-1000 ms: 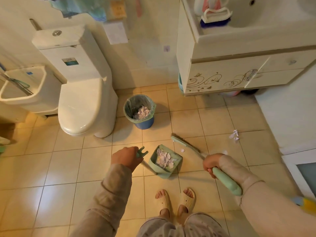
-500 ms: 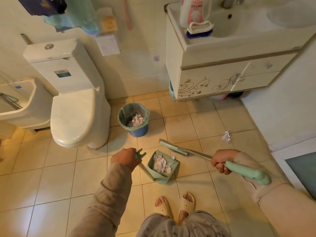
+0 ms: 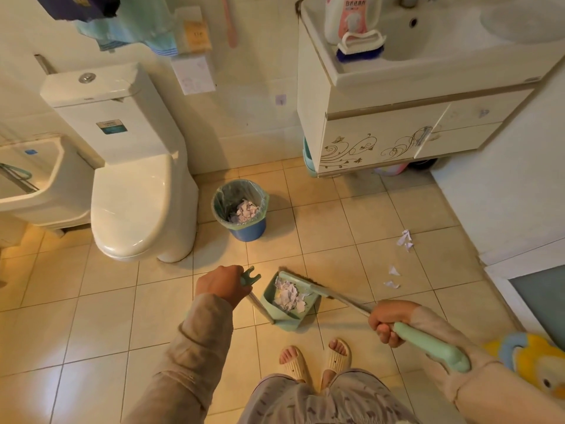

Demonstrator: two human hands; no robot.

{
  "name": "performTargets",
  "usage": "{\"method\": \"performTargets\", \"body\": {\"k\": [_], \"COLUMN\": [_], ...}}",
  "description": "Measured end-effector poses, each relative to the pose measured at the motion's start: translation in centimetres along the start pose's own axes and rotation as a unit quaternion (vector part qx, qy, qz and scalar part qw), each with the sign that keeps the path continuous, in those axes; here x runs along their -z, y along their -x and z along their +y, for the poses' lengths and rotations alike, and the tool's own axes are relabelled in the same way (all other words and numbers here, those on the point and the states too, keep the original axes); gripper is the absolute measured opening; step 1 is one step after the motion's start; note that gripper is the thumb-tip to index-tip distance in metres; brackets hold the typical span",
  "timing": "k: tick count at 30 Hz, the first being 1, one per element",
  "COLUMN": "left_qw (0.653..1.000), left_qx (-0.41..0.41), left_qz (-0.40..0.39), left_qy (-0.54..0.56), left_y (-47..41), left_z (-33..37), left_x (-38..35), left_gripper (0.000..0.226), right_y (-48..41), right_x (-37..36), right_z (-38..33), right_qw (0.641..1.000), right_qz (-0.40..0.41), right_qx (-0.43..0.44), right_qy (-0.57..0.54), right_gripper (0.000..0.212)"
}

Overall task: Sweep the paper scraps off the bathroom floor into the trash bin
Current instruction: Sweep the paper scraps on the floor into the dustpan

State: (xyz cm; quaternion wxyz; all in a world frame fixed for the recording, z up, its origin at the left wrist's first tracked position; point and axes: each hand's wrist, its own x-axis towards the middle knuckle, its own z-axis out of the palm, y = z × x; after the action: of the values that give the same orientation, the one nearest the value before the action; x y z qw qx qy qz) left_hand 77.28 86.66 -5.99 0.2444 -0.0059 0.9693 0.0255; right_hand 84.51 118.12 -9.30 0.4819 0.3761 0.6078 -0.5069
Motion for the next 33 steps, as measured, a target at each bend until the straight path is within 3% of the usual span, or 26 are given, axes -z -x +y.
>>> {"method": "performTargets", "body": {"k": [4,11,18,26,33], "left_qw": [1.0,0.999,0.991,0.956,0.947], "left_qx": [-0.015,-0.035,-0.128,-0.259,-0.284], "left_qz": [0.012,0.01,0.002,0.024,0.013], "left_qy": [-0.015,-0.003,-0.05,-0.133,-0.147], "left_y": [-0.3,-0.3,-2.1,-3.0,-3.3], "left_z": [-0.3,-0.2,4.5,13.0,19.3], "left_x": [0.2,-0.3,0.8,1.5,0.9], "left_gripper": [0.033,0.033,0.032,0.031,0.031], "right_y": [0.5,0.9,1.4,3.0,3.6], "right_x": [1.5,0.9,1.3,5.4,11.1], "right_z": [-0.4,0.9,3.6,7.4,10.5], "right_qw": [0.999,0.998,0.985,0.962,0.948], "right_qz": [-0.008,0.035,0.092,0.155,0.192], "right_qx": [-0.041,-0.019,0.016,0.026,0.024], "right_qy": [0.018,-0.04,-0.143,-0.223,-0.252], "right_gripper": [0.018,0.037,0.031,0.027,0.031]}}
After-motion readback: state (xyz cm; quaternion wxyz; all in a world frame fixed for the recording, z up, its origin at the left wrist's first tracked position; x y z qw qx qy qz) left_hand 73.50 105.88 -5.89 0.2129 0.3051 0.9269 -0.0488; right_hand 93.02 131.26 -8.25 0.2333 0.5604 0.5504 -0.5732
